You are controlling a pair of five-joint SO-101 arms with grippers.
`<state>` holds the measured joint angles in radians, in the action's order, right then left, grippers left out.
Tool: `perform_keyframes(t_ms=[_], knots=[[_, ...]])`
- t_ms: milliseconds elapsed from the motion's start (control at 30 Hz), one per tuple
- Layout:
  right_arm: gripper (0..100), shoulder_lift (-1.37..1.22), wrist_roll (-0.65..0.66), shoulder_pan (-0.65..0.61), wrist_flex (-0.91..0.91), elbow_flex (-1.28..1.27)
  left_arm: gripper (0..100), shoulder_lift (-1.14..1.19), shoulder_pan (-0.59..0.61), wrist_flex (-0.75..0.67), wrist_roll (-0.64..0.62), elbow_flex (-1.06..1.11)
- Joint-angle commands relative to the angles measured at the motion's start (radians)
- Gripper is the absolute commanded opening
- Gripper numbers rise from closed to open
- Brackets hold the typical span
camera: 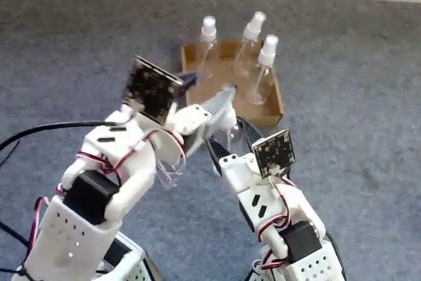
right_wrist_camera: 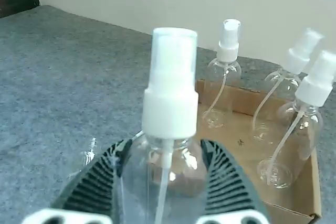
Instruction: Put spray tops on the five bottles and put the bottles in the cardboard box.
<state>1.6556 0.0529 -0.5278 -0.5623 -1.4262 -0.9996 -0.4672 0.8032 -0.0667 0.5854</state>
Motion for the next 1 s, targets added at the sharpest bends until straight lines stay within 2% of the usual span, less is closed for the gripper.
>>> perform_keyframes(t_ms=[0,233,400,600,900,967], knots=[[0.4,0.016,-0.011,0.021,0.033,0.008,19,-0.015,0.077,-0.003,0.009,-0.001],[0.4,0.016,-0.011,0.021,0.031,0.010,12,-0.015,0.102,0.000,0.126,0.050],[0.4,0.016,-0.011,0.021,0.031,0.010,12,-0.015,0.028,0.002,0.135,0.051],[0.4,0.016,-0.011,0.021,0.031,0.010,12,-0.015,-0.090,0.002,0.239,0.127],[0.4,0.012,-0.005,0.021,0.030,0.008,12,-0.025,-0.088,0.002,0.244,0.119],[0.4,0.010,-0.005,0.025,0.030,0.008,12,-0.025,-0.054,0.018,0.244,0.079]])
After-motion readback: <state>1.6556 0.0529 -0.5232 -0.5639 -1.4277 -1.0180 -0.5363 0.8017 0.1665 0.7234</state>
